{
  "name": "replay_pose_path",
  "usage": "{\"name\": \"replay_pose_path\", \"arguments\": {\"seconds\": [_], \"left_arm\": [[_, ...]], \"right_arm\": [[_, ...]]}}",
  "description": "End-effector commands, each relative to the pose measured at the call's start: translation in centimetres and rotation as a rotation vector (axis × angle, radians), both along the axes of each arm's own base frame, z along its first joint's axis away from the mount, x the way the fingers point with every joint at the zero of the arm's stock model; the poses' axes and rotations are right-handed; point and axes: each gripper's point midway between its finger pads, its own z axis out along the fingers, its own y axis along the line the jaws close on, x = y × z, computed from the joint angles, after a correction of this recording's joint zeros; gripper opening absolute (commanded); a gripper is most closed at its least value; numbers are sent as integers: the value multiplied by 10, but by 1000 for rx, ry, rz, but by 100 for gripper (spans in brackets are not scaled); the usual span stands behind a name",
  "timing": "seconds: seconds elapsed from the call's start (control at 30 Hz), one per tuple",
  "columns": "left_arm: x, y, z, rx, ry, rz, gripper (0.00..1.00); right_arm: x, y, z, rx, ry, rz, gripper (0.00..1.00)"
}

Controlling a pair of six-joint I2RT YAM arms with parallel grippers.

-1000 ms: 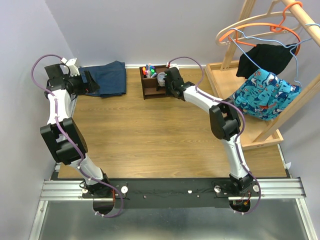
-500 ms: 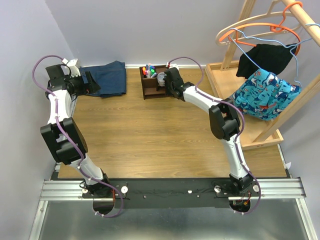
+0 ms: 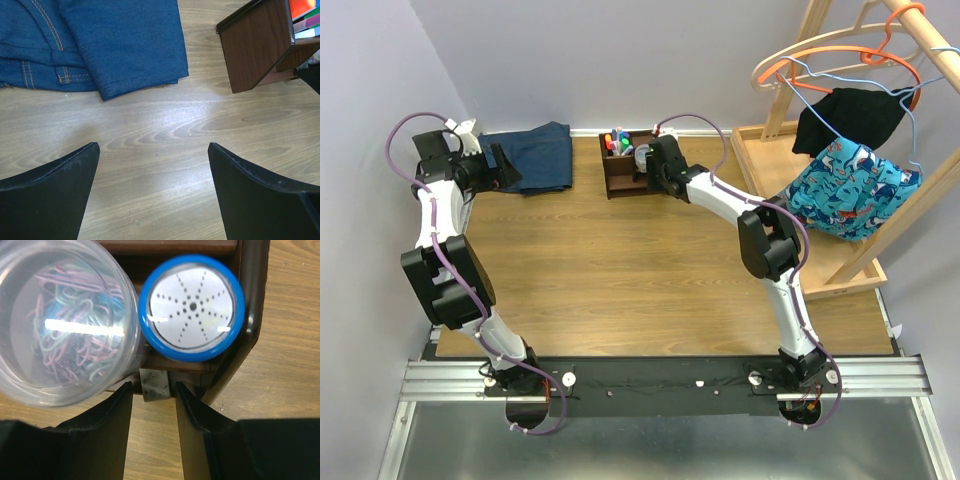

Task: Sort the stationery into containers
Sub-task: Place the stationery in the storage box, then reset both arms

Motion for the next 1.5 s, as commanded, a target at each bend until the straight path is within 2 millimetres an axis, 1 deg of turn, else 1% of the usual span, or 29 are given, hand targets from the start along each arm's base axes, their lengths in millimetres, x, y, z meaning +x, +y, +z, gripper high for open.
{"name": "replay_pose_path", "arguments": {"seconds": [0.0,0.1,0.13,0.17,0.2,0.23,0.27,0.3,0.33,0.37,0.4,0.43,0.47,0.5,0.53,0.57,0.6,0.63,0.7,0.77,0.8,0.83,0.9,0.93,0.97,1.13,1.23,1.4,1.47], "left_arm": [[-2,-8,15,-12,-40,-10,99],[-3,-11,17,-14,-47,-17,99],[-3,-12,21,-15,-55,-23,99],[-3,-14,21,-16,-56,-27,99],[-3,-18,23,-19,-59,-34,99],[-4,-21,26,-17,-65,-40,99],[-4,-24,29,-13,-72,-46,99],[-4,-30,30,-11,-75,-58,99],[-6,-35,32,-9,-75,-67,99],[-7,-38,34,-6,-74,-72,99],[-8,-44,34,-3,-73,-87,99],[-11,-55,37,4,-74,-110,99],[-12,-61,37,16,-68,-119,99],[-13,-68,36,25,-62,-131,99],[-17,-83,38,49,-64,-173,99],[-19,-90,37,57,-60,-184,99],[-21,-94,35,72,-52,-177,99],[-26,-100,31,77,-40,-179,99],[-32,-112,24,73,-9,-159,99],[-44,-117,15,77,14,-142,99],[-49,-126,13,92,12,-163,99],[-57,-123,8,136,12,-141,99],[-66,-133,7,202,-16,-172,99],[-72,-125,7,248,-34,-140,99],[-76,-133,9,274,-55,-156,99],[-93,-144,19,321,-150,-200,99],[-94,-145,23,342,-169,-216,99],[-103,-142,18,404,-131,-267,99],[-106,-137,16,447,-113,-263,99]], "right_arm": [[-4,-10,18,-1,-28,-23,48],[-20,-19,16,-15,4,-26,48],[-27,-24,28,-7,3,-34,48],[-39,-31,19,-17,38,-44,48],[-48,-36,19,-7,57,-57,49],[-58,-37,39,28,47,-45,52],[-76,-45,26,18,91,-37,53],[-85,-49,26,21,103,-35,54],[-94,-53,27,22,113,-36,57],[-103,-59,40,39,98,-37,63],[-118,-69,26,5,129,-29,65],[-124,-72,27,3,121,-15,67],[-130,-75,37,16,100,-1,76],[-141,-82,29,-7,117,29,79],[-148,-75,31,21,122,90,82],[-151,-73,34,24,116,125,85],[-156,-72,45,19,89,182,86],[-164,-68,44,25,103,231,89],[-169,-72,52,-3,92,271,95],[-176,-84,50,-53,120,256,100],[-177,-90,49,-75,131,235,100],[-182,-98,49,-103,152,218,100],[-183,-111,55,-147,134,177,100],[-187,-115,65,-144,115,174,100],[-190,-118,69,-148,109,171,100],[-216,-139,78,-184,160,148,100],[-223,-146,89,-188,128,152,100],[-235,-146,108,-135,77,181,100],[-239,-146,106,-130,73,194,100]]}}
